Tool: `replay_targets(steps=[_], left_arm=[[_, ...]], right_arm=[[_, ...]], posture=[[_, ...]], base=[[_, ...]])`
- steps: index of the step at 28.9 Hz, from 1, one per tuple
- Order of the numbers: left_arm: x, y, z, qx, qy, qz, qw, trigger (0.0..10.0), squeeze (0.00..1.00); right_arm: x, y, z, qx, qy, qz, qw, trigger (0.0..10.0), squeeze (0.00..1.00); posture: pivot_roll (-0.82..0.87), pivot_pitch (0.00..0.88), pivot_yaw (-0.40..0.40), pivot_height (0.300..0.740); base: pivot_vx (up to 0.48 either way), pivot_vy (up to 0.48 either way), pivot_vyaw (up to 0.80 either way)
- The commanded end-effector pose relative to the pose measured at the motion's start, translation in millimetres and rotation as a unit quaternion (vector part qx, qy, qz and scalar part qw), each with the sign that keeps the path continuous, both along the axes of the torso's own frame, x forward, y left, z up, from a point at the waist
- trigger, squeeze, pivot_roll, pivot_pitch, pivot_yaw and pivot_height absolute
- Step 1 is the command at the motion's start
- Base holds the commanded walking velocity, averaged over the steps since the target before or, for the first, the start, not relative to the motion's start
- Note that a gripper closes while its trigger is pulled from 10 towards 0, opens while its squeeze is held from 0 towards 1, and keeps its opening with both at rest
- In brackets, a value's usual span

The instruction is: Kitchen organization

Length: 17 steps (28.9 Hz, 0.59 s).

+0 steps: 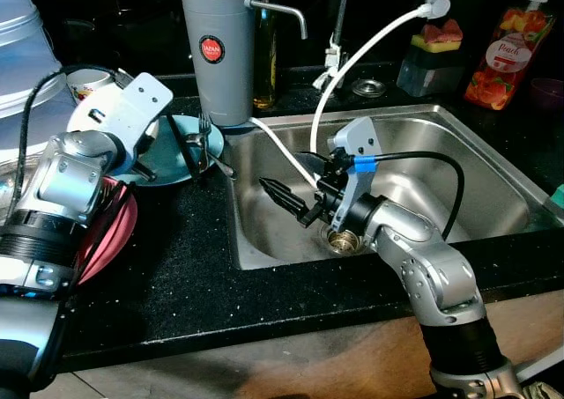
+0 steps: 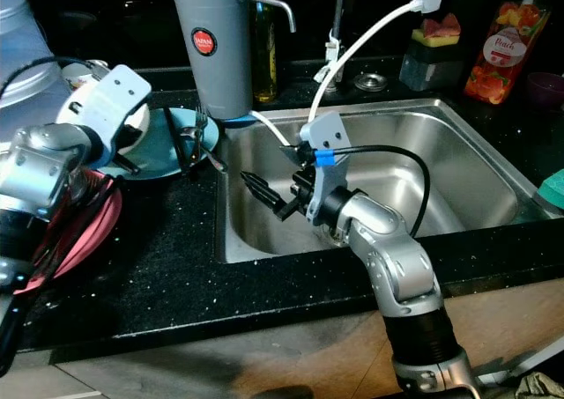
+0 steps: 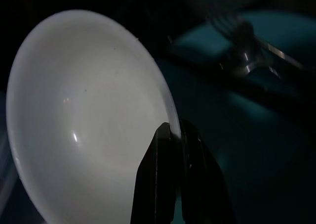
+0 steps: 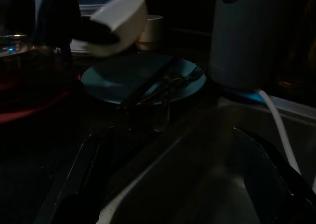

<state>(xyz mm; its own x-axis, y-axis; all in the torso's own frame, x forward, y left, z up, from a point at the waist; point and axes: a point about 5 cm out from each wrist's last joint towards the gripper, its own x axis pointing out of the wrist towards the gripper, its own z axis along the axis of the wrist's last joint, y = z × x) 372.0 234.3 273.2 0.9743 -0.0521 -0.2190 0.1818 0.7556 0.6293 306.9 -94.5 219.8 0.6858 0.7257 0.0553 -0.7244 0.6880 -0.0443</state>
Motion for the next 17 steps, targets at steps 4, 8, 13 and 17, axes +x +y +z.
replay_targets(steps=[4, 8, 13, 17], left_arm=[[-4.9, -24.2, 27, 0.033, -0.080, -0.065, 0.994, 0.0, 0.00], [-11.5, -42.0, 31, 0.049, -0.114, -0.123, 0.985, 0.0, 0.00], [-26.6, -66.9, 26, 0.096, -0.129, -0.239, 0.958, 0.0, 0.00], [-45.8, -87.4, 11, 0.139, -0.149, -0.328, 0.923, 0.0, 0.00]], right_arm=[[-2.5, 0.3, 3, 0.010, -0.002, 0.003, 1.000, 10.0, 0.00], [-2.7, 0.5, 5, 0.014, -0.004, 0.002, 1.000, 10.0, 0.00], [-1.6, -1.2, 9, 0.024, -0.010, -0.007, 1.000, 10.0, 0.00], [6.5, -10.1, 19, 0.074, -0.022, -0.065, 0.995, 10.0, 1.00]], posture=[[0.00, 0.000, -0.005, 0.740], [0.00, 0.000, -0.002, 0.740], [0.00, 0.000, -0.001, 0.740], [0.00, 0.000, 0.000, 0.740]], base=[[0.000, 0.000, 0.00], [0.000, 0.000, 0.00], [0.000, 0.000, 0.00], [0.000, 0.000, 0.00]])
